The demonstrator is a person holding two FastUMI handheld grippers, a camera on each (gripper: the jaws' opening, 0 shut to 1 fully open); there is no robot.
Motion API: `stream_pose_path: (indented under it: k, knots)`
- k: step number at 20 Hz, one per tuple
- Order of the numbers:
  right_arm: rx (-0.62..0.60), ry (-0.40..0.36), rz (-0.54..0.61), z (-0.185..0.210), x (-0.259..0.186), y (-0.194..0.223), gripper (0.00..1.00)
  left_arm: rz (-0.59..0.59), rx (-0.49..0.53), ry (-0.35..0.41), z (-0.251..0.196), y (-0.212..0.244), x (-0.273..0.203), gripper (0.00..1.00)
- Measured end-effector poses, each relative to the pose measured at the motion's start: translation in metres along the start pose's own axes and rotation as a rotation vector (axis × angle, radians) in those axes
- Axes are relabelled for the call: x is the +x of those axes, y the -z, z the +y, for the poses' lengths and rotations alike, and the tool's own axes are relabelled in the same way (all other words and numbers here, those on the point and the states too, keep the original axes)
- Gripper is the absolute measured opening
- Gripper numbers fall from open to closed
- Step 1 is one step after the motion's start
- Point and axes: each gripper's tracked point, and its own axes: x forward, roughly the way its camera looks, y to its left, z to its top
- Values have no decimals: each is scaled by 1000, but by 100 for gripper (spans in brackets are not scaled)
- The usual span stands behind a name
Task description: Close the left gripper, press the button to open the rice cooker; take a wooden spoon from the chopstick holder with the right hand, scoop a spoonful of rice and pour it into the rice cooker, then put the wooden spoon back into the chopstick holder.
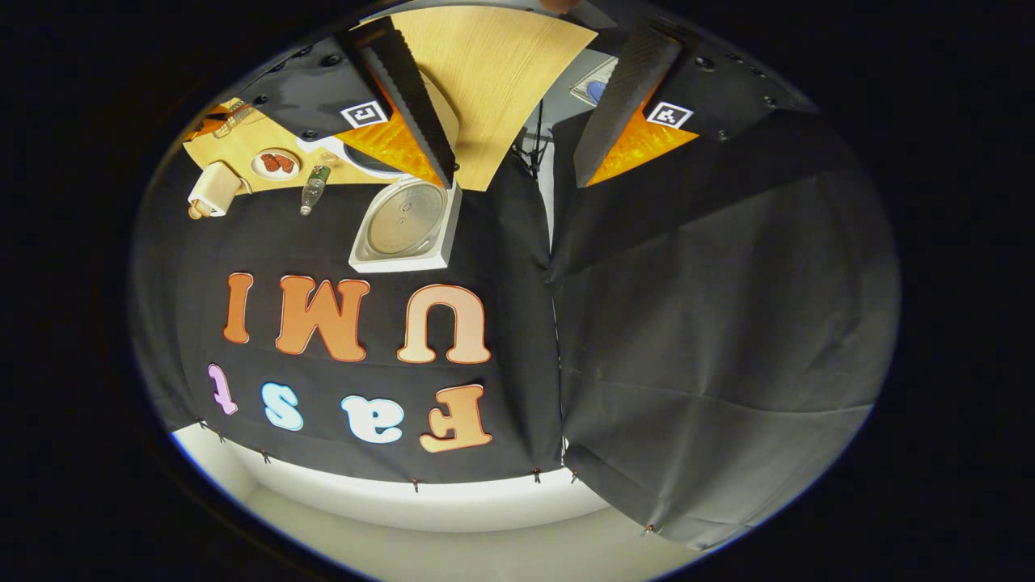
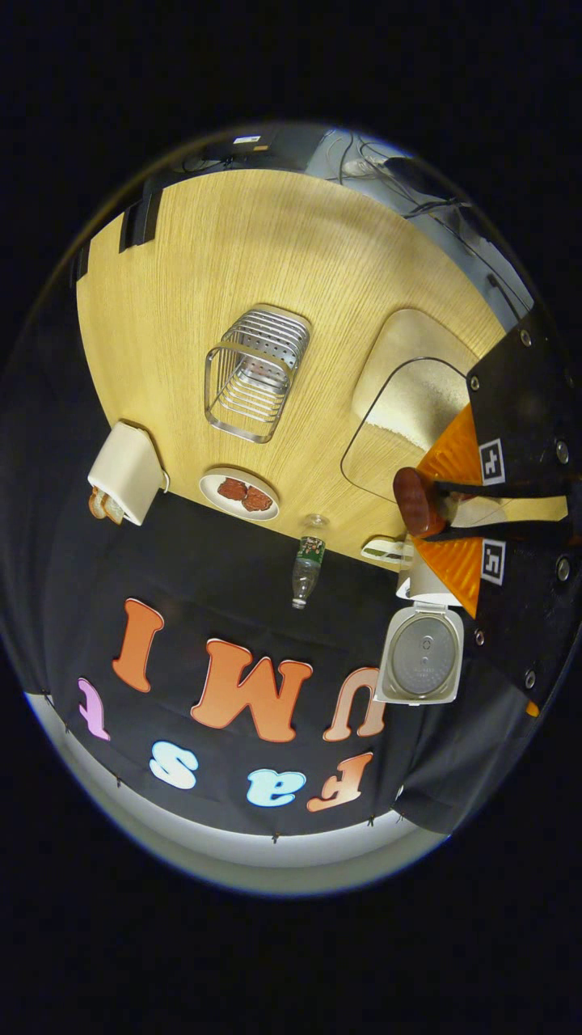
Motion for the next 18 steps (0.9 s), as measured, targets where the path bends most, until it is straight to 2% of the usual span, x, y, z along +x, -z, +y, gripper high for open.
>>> stream_pose_path:
  k: [9, 18]
  knots:
    - [99, -45, -19, 32, -4, -14, 10, -13, -15, -3, 6, -4, -1, 100]
    - [95, -116, -13, 101, 8, -19, 10, -20, -7, -6, 8, -1, -2, 100]
